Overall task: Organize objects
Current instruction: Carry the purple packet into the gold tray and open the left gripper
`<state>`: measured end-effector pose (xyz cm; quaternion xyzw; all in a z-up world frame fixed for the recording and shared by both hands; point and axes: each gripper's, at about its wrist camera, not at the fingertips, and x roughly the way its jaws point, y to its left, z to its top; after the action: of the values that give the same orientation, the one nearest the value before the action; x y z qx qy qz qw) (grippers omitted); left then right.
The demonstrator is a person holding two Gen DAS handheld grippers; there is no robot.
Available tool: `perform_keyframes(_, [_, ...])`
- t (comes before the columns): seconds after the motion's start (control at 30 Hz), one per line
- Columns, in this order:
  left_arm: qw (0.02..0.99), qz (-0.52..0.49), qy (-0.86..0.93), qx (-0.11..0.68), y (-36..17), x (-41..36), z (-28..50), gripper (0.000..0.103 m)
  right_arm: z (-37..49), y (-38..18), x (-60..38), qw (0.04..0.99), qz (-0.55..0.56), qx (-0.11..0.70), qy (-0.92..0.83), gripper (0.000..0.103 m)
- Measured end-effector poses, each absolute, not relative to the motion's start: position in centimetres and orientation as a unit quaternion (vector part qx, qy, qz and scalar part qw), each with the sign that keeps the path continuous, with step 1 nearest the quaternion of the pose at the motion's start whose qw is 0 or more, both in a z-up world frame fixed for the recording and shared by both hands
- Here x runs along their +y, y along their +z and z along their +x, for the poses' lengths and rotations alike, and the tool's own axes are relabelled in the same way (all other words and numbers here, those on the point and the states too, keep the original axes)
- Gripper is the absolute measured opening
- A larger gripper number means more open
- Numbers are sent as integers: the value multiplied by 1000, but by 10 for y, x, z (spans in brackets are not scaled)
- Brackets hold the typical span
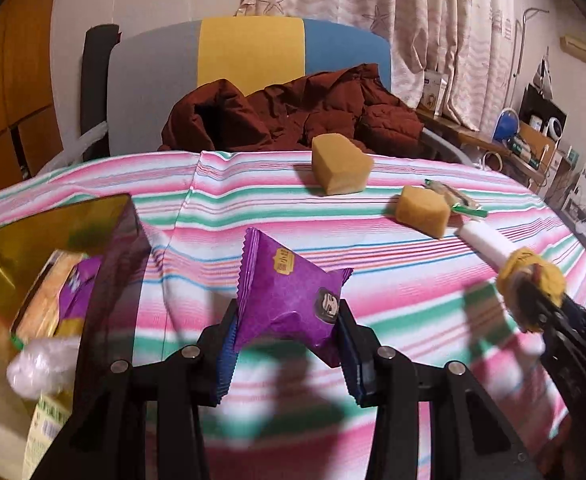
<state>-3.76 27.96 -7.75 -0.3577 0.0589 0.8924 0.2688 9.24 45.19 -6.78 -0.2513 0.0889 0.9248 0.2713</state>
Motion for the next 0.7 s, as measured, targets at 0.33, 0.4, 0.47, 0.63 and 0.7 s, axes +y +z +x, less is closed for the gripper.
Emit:
perform_keyframes(0.33, [291,-372,881,-32,-52,249,-18,44,87,-67,438,266,-261,57,926,42])
perform_keyframes(0.4, [285,-368,884,-47,-44,238,-22,44,87,-66,433,264,-260,49,928,42])
perform_keyframes(0.47, [274,-363,889,-59,-35,224,-28,44,88,-66,429,260,-259,42,929,42])
perform_keyframes(0.63, [234,-355,901,-82,-19,183,-52,44,86,-67,422,250,-267,29,930,42])
perform_keyframes(0.7, [212,-362,903,-90,-16,164,-67,44,85,-68,420,249,-268,23,930,42])
